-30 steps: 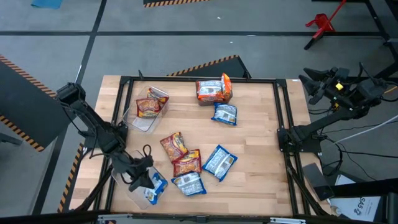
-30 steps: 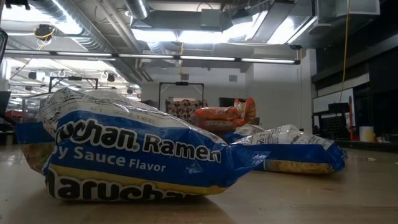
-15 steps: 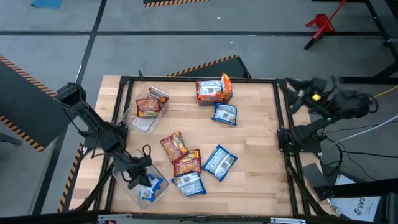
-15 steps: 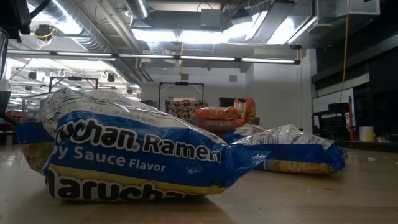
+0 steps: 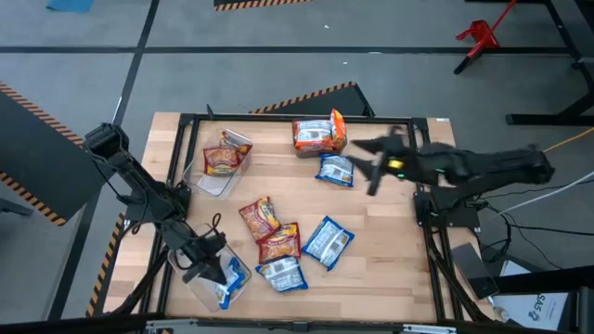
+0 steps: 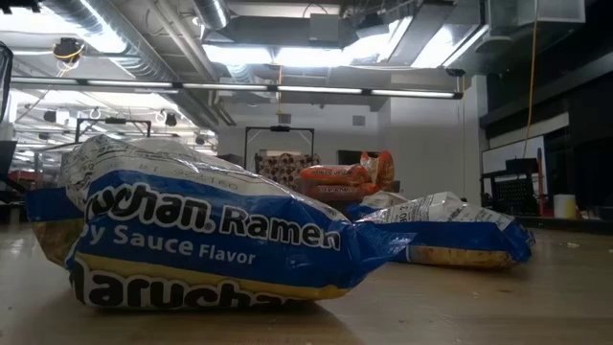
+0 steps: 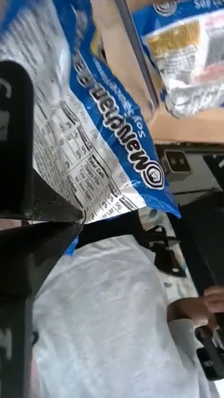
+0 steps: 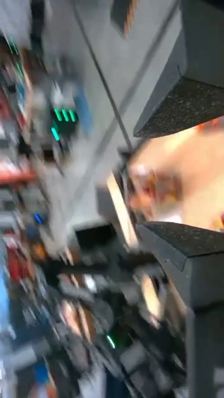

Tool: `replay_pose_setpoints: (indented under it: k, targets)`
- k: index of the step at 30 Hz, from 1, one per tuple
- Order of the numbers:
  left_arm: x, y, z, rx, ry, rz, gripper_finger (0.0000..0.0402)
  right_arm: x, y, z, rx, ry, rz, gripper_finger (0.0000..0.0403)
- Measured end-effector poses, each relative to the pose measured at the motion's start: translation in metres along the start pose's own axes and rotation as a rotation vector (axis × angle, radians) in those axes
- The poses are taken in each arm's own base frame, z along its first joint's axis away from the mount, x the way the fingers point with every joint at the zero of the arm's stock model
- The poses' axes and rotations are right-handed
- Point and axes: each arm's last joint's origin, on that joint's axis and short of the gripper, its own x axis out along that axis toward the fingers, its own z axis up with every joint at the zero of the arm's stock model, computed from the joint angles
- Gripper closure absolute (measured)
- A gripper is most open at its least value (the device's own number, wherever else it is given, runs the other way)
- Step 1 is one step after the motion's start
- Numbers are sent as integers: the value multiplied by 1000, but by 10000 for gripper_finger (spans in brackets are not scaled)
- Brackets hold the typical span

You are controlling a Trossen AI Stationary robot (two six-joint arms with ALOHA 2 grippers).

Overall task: Sort Maruchan noodles
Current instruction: Put the middle blue noodle pack into the bottom transparent bin

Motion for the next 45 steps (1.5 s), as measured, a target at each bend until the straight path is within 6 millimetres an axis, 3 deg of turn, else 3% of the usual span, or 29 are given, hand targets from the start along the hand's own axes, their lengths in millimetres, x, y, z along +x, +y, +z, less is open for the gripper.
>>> replay_pose_setpoints:
  k: [5, 10, 17, 25, 35, 45]
  targets:
    - [0, -2, -1, 92, 50, -39, 401, 63, 8, -9, -20, 140, 216, 187]
    - [0, -2, -5, 143, 155, -85, 401, 123, 28, -33, -85, 325, 484, 187]
    - [0, -3, -2, 67, 95, -64, 401, 173, 60, -61, -304, 482, 790, 187]
    - [-2, -7, 4, 9, -24, -65, 401, 200, 85, -85, -409, 373, 907, 178]
    - [-6, -10, 9, 7, -127, -46, 401, 207, 135, -107, -422, 134, 952, 78]
    - [-8, -12, 15, 47, -190, -54, 401, 215, 159, -130, -280, 54, 976, 73]
